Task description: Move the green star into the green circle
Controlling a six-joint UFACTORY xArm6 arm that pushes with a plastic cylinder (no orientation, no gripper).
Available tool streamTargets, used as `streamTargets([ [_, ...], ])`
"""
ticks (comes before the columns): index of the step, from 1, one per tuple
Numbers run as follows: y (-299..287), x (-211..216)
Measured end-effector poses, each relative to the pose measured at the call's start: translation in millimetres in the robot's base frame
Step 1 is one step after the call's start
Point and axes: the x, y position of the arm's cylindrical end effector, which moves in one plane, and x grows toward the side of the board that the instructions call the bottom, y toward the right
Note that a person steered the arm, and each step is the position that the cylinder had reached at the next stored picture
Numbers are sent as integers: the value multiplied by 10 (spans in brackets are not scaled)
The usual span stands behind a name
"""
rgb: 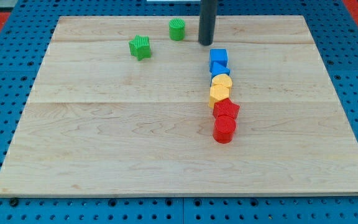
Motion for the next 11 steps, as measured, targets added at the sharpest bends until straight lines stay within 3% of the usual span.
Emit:
streamTargets([
  [1, -1016, 250],
  [2, -1142, 555],
  [4, -1325, 118],
  [6, -1371, -17],
  [7, -925, -291],
  [8, -900, -361],
  [9, -841, -143],
  [11, 1142, -86],
])
